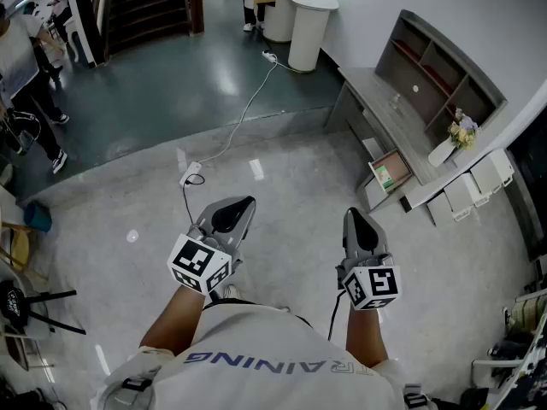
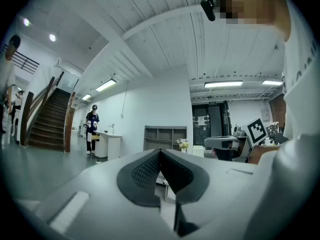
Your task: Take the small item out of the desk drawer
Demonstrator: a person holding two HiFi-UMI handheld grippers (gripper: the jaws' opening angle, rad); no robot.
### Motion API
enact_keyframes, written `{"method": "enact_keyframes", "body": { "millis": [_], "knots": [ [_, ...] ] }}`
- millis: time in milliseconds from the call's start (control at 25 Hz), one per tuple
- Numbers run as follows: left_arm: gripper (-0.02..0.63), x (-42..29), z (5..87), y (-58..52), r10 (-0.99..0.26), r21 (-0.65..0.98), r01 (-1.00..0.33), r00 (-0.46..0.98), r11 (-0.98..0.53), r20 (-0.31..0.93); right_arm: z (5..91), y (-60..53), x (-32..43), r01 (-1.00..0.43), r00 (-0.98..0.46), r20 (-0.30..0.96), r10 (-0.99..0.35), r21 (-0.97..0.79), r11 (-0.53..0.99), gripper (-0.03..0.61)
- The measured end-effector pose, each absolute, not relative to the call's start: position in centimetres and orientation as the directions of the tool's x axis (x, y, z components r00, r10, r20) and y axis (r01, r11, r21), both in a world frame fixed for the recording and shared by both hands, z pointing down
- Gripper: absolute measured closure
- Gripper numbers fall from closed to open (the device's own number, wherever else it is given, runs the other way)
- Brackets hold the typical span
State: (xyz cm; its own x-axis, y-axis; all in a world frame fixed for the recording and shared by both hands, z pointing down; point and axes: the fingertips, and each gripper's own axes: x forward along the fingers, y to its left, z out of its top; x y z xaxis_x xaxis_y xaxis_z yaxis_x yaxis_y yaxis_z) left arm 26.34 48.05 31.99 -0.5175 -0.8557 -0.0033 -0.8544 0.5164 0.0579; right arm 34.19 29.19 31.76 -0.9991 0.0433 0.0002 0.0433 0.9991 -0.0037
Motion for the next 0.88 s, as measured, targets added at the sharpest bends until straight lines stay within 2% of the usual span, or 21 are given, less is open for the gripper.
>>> {"method": "enact_keyframes", "body": {
  "millis": [480,880],
  "knots": [
    [0.615,23.5,32.8,48.2,-0.874,0.081,-0.871,-0.486,0.485,0.008,32.5,29.5,31.8,0.006,-1.0,0.023,0.006,-0.009,1.0,0.562],
    [0.615,19.2,34.3,50.2,-0.902,0.095,-0.897,-0.43,0.432,0.041,34.5,31.4,28.5,-0.049,-0.999,0.023,-0.047,-0.082,0.995,0.561]
  ]
}}
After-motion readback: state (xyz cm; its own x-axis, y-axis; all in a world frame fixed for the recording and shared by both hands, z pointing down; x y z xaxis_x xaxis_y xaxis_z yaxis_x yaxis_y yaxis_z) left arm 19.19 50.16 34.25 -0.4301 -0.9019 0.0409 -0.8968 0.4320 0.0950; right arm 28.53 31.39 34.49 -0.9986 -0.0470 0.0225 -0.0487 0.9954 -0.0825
